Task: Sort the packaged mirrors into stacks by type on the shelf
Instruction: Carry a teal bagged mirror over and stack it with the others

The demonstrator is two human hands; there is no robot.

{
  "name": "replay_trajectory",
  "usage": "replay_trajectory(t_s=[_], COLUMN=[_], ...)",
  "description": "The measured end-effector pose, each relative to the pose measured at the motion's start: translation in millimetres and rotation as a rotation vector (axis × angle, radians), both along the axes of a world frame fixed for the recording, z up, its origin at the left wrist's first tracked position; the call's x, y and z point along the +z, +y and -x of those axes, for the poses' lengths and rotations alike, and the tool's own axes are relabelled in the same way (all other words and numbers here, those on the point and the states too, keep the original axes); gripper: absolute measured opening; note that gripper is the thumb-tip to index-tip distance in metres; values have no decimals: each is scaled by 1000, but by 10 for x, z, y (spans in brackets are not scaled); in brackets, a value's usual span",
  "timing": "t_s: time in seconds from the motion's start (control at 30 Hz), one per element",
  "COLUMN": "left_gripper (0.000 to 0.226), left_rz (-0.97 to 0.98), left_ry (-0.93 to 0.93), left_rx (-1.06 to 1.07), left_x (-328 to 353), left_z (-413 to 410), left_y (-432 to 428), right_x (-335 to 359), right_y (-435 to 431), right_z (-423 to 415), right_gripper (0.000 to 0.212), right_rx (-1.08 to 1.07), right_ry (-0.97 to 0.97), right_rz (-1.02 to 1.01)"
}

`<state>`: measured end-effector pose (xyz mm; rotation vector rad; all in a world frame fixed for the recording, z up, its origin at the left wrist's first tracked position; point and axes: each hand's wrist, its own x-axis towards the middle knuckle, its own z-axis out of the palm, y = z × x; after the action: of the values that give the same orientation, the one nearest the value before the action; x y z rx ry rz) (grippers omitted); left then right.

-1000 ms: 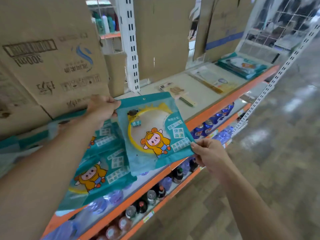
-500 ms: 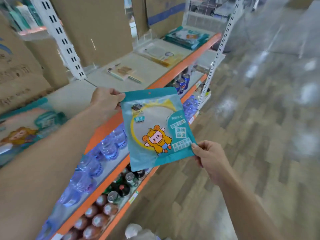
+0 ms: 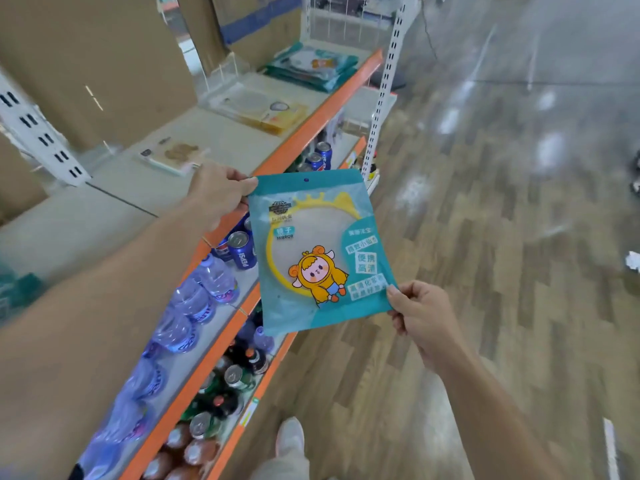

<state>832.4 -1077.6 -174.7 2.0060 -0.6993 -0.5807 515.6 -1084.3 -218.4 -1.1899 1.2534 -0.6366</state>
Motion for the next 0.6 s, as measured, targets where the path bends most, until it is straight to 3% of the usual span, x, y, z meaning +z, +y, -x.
replay_trajectory(t_s=[0.6], left_gripper=[20], left_rz=[12], left_ry=[79], left_rx=[-36], left_x=[-105], left_z=[-814], left_y=[-847], right_x=[-110], right_y=[-801], right_z=[-865], right_gripper=[19], right_rx=[-65], right_ry=[33], right_rz=[-52])
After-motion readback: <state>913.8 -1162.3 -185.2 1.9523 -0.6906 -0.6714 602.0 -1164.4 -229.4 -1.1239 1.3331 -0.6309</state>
